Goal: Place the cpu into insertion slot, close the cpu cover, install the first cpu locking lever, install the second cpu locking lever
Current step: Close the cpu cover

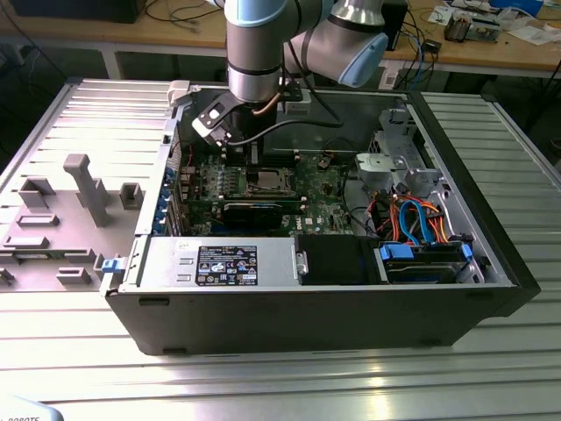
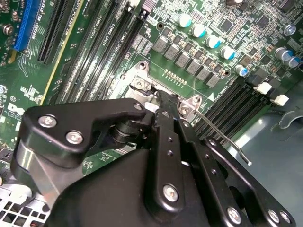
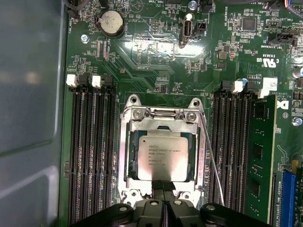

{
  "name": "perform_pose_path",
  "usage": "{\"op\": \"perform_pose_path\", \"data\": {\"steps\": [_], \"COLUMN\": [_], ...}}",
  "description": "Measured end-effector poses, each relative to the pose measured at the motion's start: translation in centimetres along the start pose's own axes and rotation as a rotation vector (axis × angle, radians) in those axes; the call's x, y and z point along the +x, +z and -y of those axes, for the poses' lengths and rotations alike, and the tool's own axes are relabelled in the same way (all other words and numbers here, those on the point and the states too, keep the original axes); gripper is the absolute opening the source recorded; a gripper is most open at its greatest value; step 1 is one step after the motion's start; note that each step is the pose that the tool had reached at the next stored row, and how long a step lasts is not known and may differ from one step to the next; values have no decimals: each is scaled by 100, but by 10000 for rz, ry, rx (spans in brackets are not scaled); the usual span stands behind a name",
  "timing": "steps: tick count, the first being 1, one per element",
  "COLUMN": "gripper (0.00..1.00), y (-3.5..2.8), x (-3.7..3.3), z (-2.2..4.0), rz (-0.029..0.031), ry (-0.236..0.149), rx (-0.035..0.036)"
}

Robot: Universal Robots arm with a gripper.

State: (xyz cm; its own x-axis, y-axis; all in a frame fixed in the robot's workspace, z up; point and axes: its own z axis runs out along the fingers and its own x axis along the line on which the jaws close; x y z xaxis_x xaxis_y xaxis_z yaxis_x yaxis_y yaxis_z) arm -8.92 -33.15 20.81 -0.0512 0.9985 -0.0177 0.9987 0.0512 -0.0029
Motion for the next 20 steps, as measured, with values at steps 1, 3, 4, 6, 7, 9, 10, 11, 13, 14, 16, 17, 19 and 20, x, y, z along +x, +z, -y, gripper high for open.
{"op": "perform_pose_path", "data": {"steps": [1,3,4,6,7,9,10,11,13,14,16,17,19,20], "gripper": [11,11,11,11,11,11,11,11,11,11,11,11,11,11], "y": [0,0,0,2,4,11,16,20,31,36,42,41,32,25], "x": [0,0,0,0,0,0,0,0,-1,0,2,1,1,1], "z": [1,3,3,4,4,3,4,4,5,4,3,3,3,3], "rz": [0,0,1,1,1,0,1,1,-12,-25,-52,-52,-55,-58], "ry": [0,0,0,-1,-2,-5,-6,-7,-13,-16,-21,-22,-23,-23], "rx": [0,-1,0,1,1,0,1,3,4,2,-3,-3,-6,-8]}}
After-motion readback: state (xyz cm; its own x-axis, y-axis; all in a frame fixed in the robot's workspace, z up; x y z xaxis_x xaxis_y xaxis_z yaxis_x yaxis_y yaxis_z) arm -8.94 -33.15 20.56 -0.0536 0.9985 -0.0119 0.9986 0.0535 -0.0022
